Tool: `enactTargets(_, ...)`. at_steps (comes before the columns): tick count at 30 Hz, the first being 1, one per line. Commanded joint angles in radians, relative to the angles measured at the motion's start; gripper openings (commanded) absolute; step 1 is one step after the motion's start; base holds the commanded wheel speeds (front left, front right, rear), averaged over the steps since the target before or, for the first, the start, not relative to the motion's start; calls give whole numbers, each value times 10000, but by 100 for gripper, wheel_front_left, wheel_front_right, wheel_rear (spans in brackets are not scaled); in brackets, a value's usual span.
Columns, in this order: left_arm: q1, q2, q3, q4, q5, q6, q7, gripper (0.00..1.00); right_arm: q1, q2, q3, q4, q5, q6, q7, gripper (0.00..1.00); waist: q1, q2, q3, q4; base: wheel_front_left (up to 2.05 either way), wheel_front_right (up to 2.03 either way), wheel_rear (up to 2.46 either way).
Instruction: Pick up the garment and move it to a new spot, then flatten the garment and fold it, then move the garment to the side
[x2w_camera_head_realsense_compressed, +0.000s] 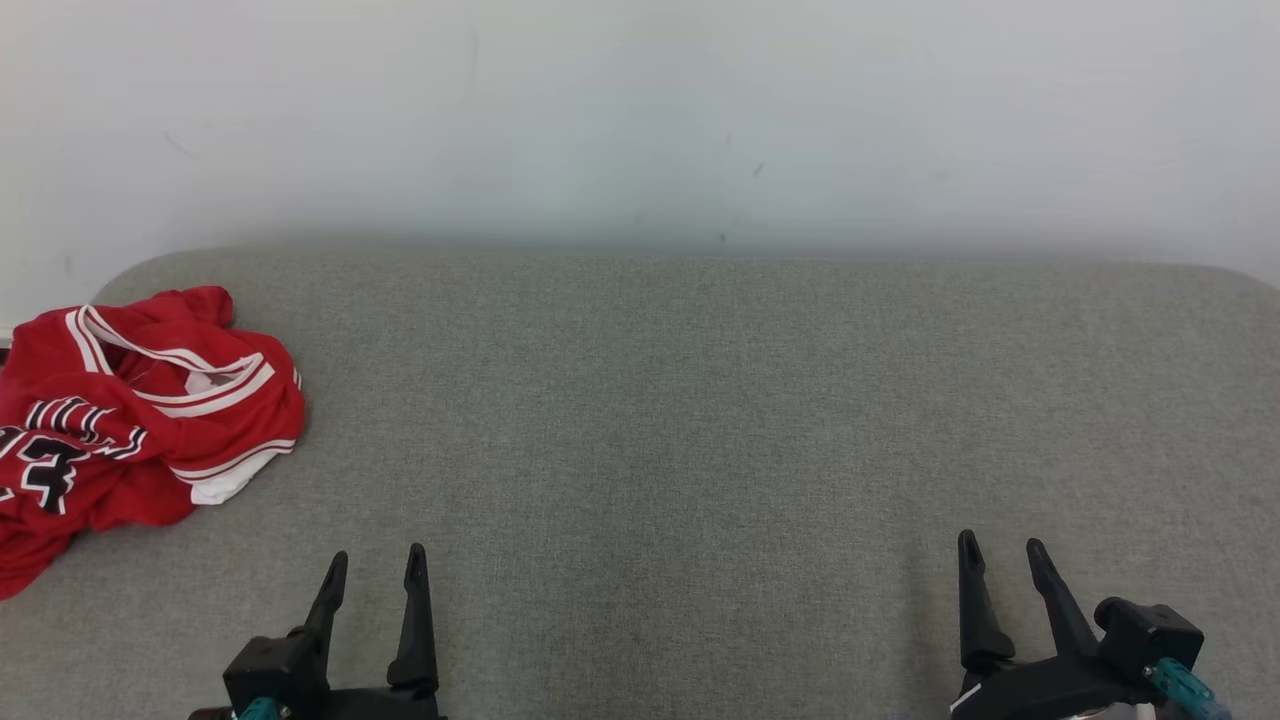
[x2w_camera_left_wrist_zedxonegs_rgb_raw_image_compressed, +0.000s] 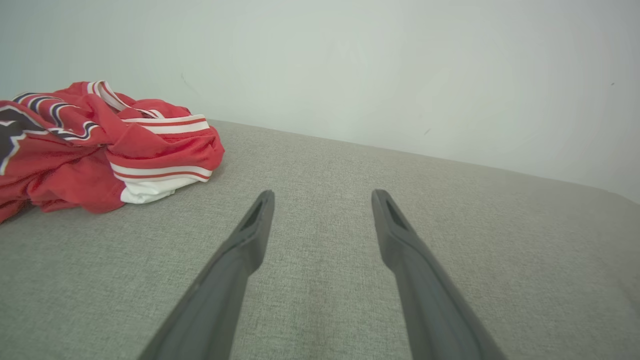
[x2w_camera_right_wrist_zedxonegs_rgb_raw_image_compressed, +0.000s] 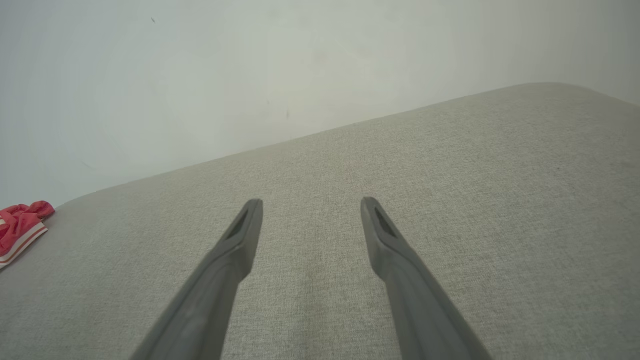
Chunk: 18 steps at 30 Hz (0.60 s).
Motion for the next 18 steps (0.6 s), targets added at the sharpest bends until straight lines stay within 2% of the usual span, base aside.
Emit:
enactTargets(1,86,-11,75,-4,136,-92,-117,100,-111,-18,96,5,-260,31,-93,100,0,0,-6,17,0,0,0)
enactTargets(18,99,-77,345,128,1143,-224,-483,100,-158,-19,175,193,-1468,38,-393,100,0,0,10,76,0,0,0)
